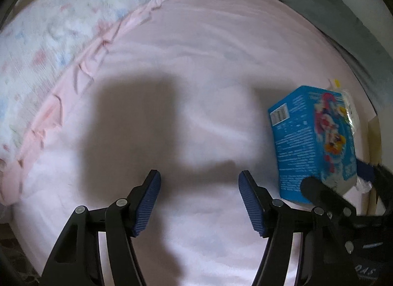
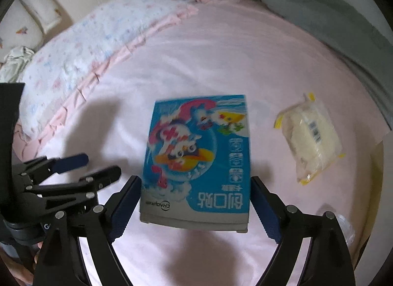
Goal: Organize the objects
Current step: 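Close the right gripper on the blue bandage box and lift it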
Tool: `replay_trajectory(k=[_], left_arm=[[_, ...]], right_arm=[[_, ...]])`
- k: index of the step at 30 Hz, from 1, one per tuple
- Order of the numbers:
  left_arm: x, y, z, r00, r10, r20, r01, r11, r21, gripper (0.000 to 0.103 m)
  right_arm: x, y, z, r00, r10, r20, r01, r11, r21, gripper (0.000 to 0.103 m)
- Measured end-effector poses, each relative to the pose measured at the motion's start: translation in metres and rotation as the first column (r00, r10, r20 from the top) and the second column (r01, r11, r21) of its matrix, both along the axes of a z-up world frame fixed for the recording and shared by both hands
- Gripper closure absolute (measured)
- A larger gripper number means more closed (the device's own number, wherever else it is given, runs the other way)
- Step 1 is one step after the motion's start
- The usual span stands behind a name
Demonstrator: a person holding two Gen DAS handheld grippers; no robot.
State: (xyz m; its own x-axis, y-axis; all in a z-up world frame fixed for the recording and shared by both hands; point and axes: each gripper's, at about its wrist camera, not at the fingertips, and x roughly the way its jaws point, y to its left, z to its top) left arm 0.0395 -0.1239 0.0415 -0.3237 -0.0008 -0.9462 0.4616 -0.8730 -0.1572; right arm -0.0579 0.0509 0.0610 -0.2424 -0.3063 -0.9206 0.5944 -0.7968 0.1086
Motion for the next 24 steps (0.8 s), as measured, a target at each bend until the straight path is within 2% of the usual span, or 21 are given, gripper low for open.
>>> replay_trajectory(k=[5,11,14,16,17,19,21,24], left_arm=[[-0.008,0.01,0.0,1.0,-0.013,-0.014,0.012,0.998,-0.057,0.038],[-0.017,0.03,0.004,0.996,-0.06,-0.061,0.056,0.996,-0.07,0.04],[-0.019,0.037,0.008,0.991,-0.065,-0.113,0.069,0.997,0.034,0.05],[-0.02,0.048,0.013,0.985,-0.089,-0.15,0.106,0.989,0.106,0.052],[-0.021,0.058,0.017,0.98,-0.113,-0.162,0.13,0.987,0.097,0.052],[-0.017,0.078,0.026,0.968,-0.182,-0.172,0.192,0.981,0.043,0.053],[-0.012,0.106,0.035,0.946,-0.263,-0.187,0.268,0.963,0.001,0.055],[0.003,0.139,0.051,0.897,-0.377,-0.232,0.39,0.921,0.01,0.062]], right_arm=[[-0.006,0.016,-0.009,0.995,-0.066,0.072,0.073,0.992,-0.1,0.013],[-0.015,0.037,-0.01,0.98,-0.114,0.164,0.155,0.953,-0.259,0.014],[-0.017,0.051,-0.01,0.967,-0.143,0.211,0.206,0.924,-0.321,0.015],[-0.017,0.066,-0.009,0.952,-0.165,0.256,0.254,0.894,-0.368,0.015],[-0.017,0.076,-0.006,0.946,-0.176,0.274,0.277,0.876,-0.395,0.015],[-0.012,0.093,0.002,0.941,-0.207,0.267,0.303,0.866,-0.397,0.014],[-0.002,0.11,0.014,0.944,-0.224,0.243,0.306,0.872,-0.382,0.014],[0.019,0.139,0.038,0.954,-0.237,0.181,0.288,0.89,-0.353,0.014]])
